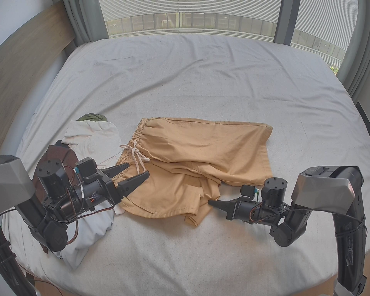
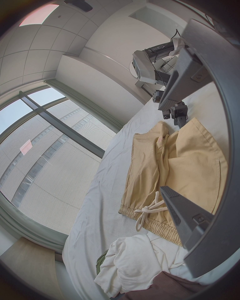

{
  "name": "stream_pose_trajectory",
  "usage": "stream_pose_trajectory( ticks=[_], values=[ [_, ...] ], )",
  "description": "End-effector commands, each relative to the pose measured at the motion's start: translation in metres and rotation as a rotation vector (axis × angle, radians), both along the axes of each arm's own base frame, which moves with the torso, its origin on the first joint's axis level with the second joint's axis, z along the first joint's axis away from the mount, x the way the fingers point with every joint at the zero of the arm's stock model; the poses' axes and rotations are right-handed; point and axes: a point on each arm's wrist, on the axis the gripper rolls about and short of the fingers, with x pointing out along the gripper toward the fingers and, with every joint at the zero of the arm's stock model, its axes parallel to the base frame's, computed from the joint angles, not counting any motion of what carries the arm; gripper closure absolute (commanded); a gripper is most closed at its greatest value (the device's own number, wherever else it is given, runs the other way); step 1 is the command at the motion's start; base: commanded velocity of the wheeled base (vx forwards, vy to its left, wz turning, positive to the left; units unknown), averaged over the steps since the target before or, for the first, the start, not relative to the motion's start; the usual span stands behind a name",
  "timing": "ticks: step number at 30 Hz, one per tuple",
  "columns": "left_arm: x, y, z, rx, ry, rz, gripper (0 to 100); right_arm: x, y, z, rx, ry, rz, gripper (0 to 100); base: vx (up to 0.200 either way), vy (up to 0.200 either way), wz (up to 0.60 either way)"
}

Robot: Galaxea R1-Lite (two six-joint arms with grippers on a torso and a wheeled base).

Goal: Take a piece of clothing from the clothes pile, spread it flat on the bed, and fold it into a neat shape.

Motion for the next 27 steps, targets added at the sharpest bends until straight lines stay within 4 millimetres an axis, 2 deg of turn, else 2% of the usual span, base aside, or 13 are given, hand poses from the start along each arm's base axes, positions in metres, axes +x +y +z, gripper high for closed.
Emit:
stream_pose_trajectory(
  ticks=[1, 10, 17, 22, 27],
  values=[
    [0.002, 0.000, -0.004, 0.003, 0.013, 0.001, 0, -0.015, -0.007, 0.012, 0.001, -0.014, -0.010, 100, 0.000, 0.000, 0.00],
    [0.002, 0.001, -0.006, 0.005, 0.018, 0.004, 0, -0.049, -0.022, 0.029, -0.004, -0.005, -0.007, 100, 0.000, 0.000, 0.00],
    [0.002, 0.001, -0.006, 0.005, 0.018, 0.006, 0, -0.066, -0.031, 0.035, -0.019, 0.025, -0.010, 100, 0.000, 0.000, 0.00],
    [0.002, 0.001, -0.006, 0.005, 0.018, 0.006, 0, -0.074, -0.039, 0.041, -0.021, 0.030, -0.024, 100, 0.000, 0.000, 0.00],
    [0.002, 0.000, -0.006, 0.006, 0.019, 0.001, 0, -0.067, -0.047, 0.039, -0.021, 0.029, -0.057, 100, 0.000, 0.000, 0.00]
  ],
)
